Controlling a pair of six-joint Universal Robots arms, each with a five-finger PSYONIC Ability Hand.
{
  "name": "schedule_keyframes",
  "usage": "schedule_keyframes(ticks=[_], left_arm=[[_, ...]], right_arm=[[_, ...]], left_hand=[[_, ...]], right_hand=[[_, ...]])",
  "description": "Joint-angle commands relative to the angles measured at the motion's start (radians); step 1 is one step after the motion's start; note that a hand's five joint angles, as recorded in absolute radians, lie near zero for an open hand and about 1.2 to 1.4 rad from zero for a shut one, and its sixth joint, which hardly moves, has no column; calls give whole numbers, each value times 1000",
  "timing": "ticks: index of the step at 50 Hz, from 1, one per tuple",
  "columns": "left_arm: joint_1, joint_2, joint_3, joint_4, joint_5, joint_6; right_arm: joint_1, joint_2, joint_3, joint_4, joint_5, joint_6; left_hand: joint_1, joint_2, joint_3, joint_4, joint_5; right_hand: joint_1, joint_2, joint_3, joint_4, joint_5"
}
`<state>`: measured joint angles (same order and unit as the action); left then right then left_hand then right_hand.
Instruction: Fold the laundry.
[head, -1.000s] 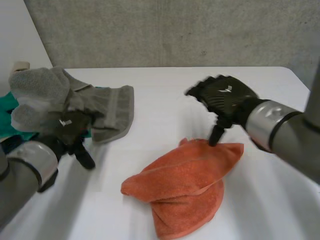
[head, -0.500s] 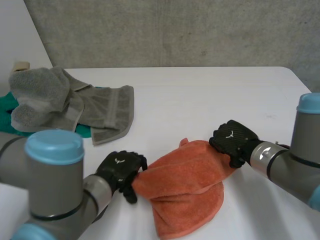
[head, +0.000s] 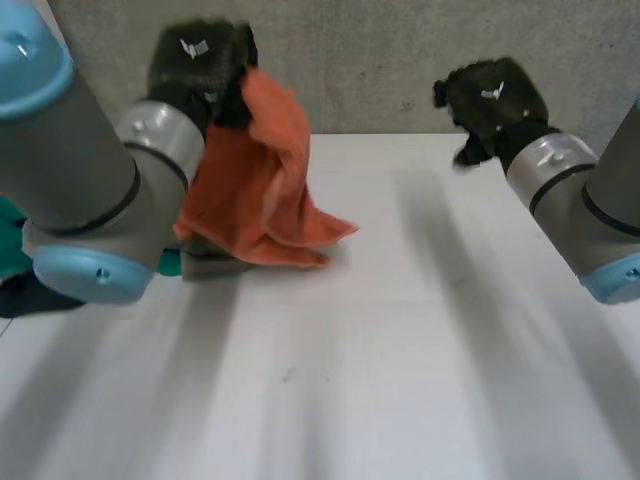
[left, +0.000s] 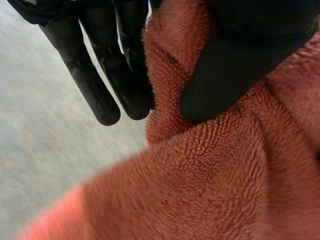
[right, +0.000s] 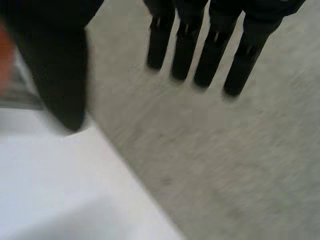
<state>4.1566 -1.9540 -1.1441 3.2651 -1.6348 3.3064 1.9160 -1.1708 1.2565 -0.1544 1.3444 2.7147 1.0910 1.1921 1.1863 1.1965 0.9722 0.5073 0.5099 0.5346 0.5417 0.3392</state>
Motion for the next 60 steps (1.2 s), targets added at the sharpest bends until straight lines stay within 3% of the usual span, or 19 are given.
schedule_keyframes(ticks=[1, 7, 15, 26, 31, 37, 39, 41, 45, 47, 52, 55, 60], left_arm=[[39, -32, -232, 56, 36, 111], [48, 12, -313, 122, 27, 163], [22, 67, -332, 79, 23, 162], [-1, 141, -339, 33, 6, 151], [-3, 194, -336, -21, -19, 81], [0, 256, -345, -65, -23, -4], [0, 271, -356, -71, -25, -25], [7, 282, -362, -71, -25, -42], [22, 287, -359, -79, -28, -85], [25, 290, -356, -81, -33, -114], [31, 300, -361, -85, -33, -114], [50, 291, -365, -102, -25, -76], [99, 236, -401, -172, 9, 33]], right_arm=[[17, -1, 92, 228, -5, 94], [66, 75, 72, 256, -7, 468], [190, 218, -29, 276, 4, 730], [348, 453, -221, 253, 128, 743], [385, 545, -327, 196, 235, 754], [402, 576, -382, 170, 257, 780], [406, 573, -376, 168, 237, 787], [405, 568, -359, 167, 211, 789], [396, 560, -327, 162, 177, 804], [387, 557, -310, 156, 171, 815], [356, 499, -281, 164, 202, 766], [302, 377, -223, 173, 211, 608], [204, 139, -96, 239, 118, 196]], left_hand=[[305, 204, 210, 200, 250], [305, 204, 210, 200, 250], [305, 204, 210, 200, 250], [305, 204, 210, 200, 250], [305, 204, 210, 200, 250], [305, 204, 210, 200, 250], [305, 204, 210, 200, 250], [305, 204, 210, 200, 250], [305, 204, 210, 200, 250], [305, 204, 210, 200, 250], [305, 204, 210, 200, 250], [305, 204, 210, 200, 250], [305, 204, 210, 200, 250]], right_hand=[[-333, -335, -360, -367, -339], [-333, -335, -360, -367, -339], [-333, -335, -360, -367, -339], [-333, -335, -360, -367, -339], [-333, -335, -360, -367, -339], [-313, -315, -340, -347, -319], [-140, -142, -167, -174, -146], [186, 183, 158, 151, 179], [494, 492, 467, 460, 488], [887, 884, 859, 852, 880], [889, 886, 862, 855, 883], [889, 886, 862, 855, 883], [889, 886, 862, 855, 883]])
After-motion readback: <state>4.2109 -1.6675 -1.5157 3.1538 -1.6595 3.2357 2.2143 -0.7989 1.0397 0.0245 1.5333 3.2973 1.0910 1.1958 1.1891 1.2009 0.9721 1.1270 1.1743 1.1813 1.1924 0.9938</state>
